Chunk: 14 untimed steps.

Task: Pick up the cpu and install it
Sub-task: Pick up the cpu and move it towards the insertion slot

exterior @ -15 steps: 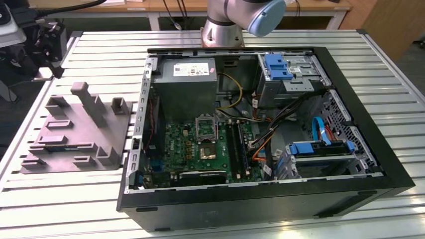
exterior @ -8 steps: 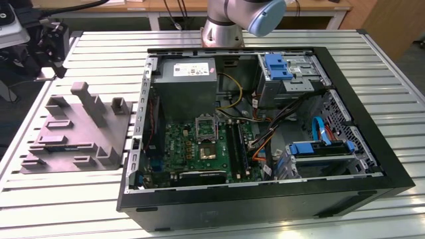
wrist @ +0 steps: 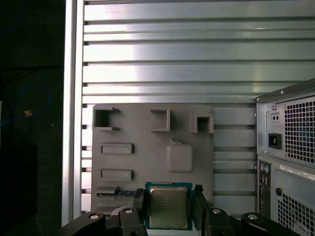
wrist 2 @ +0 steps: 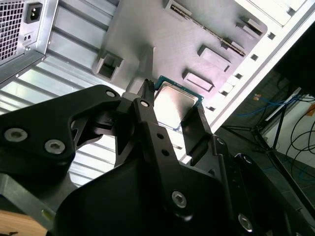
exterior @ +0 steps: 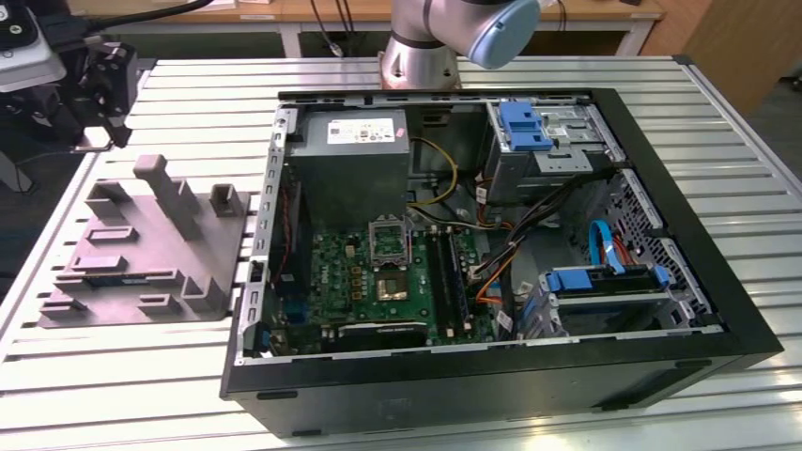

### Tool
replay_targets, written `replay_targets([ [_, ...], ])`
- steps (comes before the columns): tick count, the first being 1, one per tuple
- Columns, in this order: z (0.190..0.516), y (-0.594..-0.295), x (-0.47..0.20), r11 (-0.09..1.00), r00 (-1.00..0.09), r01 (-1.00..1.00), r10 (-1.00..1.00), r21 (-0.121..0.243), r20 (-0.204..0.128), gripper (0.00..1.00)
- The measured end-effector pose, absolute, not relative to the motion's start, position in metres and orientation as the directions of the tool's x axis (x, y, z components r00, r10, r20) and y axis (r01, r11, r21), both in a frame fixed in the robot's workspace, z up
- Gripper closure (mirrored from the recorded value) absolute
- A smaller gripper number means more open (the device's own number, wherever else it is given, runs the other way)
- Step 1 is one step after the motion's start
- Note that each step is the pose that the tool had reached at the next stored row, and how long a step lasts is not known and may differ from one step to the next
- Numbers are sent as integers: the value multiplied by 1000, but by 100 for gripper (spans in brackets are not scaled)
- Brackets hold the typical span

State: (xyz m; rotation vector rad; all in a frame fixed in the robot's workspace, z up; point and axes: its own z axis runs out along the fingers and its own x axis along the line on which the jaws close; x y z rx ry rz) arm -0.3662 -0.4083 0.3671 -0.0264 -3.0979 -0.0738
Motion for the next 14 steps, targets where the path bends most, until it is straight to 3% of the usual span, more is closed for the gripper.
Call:
replay_targets([
  [14, 367, -408, -353, 999, -999, 18, 16, 47, 43, 53],
])
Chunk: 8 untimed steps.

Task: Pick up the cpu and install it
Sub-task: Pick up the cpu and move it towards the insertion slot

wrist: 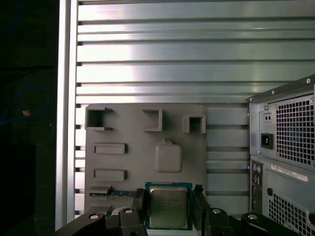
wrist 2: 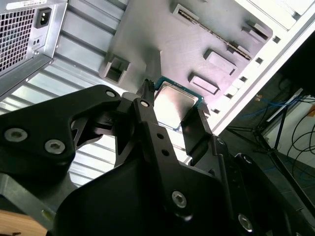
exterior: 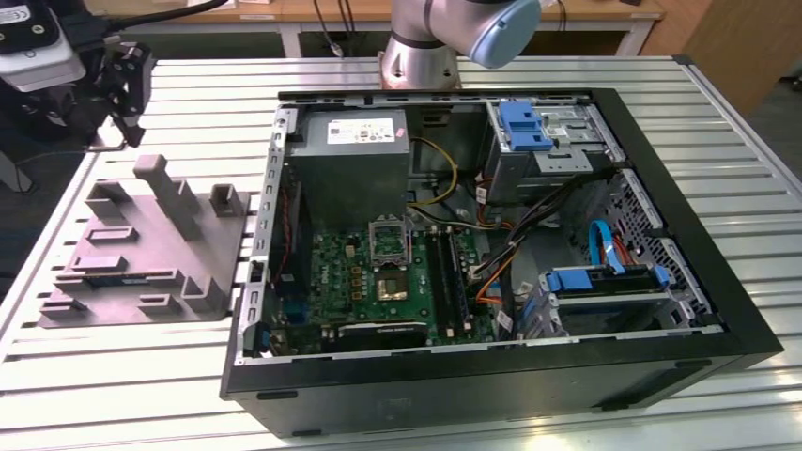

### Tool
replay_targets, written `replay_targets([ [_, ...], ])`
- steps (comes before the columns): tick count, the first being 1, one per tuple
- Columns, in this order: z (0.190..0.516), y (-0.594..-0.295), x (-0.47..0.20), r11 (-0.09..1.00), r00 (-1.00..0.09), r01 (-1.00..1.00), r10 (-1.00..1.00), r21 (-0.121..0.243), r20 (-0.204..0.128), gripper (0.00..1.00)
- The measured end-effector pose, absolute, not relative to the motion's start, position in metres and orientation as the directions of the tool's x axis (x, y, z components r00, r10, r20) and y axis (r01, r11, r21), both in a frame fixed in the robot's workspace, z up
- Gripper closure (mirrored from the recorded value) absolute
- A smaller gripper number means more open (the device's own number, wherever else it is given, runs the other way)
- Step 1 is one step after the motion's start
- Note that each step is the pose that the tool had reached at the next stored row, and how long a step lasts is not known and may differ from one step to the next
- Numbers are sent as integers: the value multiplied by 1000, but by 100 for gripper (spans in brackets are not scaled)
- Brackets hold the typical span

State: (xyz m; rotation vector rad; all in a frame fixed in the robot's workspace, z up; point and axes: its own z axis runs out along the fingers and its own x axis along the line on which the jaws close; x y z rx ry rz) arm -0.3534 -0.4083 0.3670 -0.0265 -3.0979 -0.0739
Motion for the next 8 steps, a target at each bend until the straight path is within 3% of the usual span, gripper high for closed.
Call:
replay_targets([
  [8, 367, -408, -328, 999, -999, 18, 16, 47, 43, 53],
])
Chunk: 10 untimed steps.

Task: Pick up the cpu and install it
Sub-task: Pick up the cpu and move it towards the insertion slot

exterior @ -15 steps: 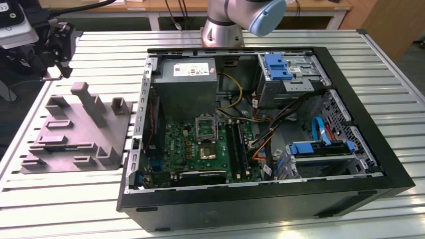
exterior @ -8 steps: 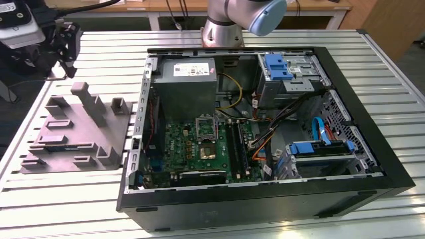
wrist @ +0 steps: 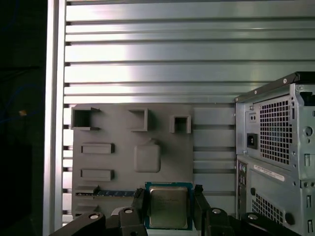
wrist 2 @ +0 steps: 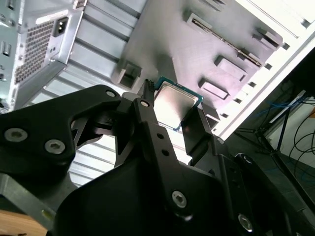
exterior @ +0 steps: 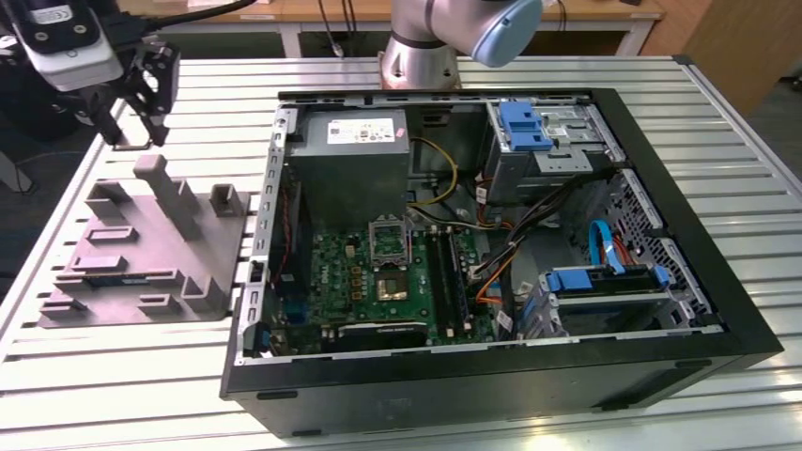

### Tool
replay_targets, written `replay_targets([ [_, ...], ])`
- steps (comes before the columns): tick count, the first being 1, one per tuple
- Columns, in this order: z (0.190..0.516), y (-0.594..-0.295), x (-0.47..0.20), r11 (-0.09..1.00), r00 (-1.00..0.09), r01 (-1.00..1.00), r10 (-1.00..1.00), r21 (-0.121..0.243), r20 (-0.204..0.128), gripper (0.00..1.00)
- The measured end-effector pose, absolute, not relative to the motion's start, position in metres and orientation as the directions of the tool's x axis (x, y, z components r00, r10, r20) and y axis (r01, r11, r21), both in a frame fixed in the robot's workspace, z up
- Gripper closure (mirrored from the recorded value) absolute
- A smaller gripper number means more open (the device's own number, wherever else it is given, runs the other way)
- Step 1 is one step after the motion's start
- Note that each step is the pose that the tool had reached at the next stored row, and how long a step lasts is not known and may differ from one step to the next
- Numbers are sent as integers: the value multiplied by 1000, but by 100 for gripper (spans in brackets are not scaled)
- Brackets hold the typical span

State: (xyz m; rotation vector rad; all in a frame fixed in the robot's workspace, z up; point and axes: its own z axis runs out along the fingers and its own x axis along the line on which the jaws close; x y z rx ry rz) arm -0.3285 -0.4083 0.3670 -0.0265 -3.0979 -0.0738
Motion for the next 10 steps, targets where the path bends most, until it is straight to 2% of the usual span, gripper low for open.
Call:
replay_targets([
  [10, 367, -408, -296, 999, -999, 18, 16, 47, 43, 53],
])
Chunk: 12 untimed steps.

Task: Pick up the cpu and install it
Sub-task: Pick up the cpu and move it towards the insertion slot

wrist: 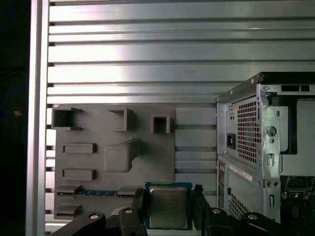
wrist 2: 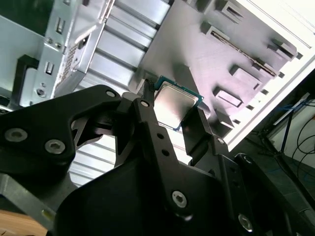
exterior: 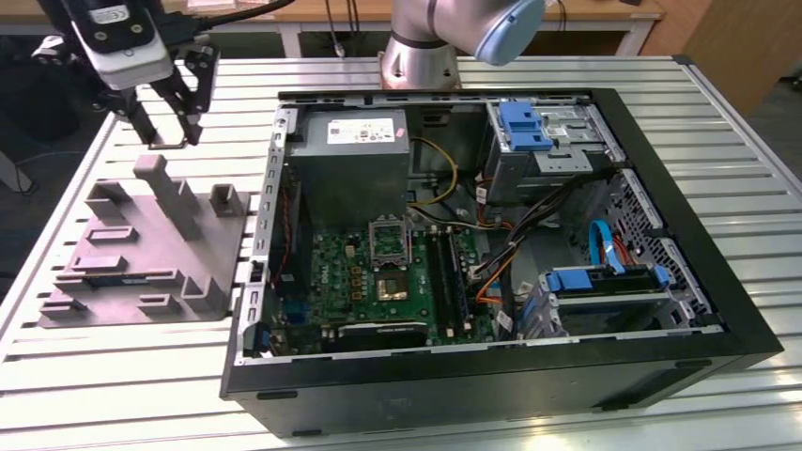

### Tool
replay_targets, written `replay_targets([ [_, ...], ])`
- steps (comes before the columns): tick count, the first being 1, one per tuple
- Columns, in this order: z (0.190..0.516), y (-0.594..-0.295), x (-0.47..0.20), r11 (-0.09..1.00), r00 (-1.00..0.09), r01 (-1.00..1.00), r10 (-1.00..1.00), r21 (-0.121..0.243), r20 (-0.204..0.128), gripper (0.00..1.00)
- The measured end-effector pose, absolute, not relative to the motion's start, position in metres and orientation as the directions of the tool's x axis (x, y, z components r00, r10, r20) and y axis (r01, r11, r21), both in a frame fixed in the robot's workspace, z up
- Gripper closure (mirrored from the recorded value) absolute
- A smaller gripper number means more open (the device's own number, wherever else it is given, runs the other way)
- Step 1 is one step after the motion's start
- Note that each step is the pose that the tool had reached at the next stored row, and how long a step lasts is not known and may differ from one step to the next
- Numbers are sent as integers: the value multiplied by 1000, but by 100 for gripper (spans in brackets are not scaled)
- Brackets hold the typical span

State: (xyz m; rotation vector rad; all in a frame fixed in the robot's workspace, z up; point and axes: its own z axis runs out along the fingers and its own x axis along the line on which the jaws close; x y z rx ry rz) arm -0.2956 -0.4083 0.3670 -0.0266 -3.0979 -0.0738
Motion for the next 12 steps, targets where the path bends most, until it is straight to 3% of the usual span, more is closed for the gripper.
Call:
replay_targets([
  [12, 367, -408, -259, 999, -999, 18, 16, 47, 43, 53],
])
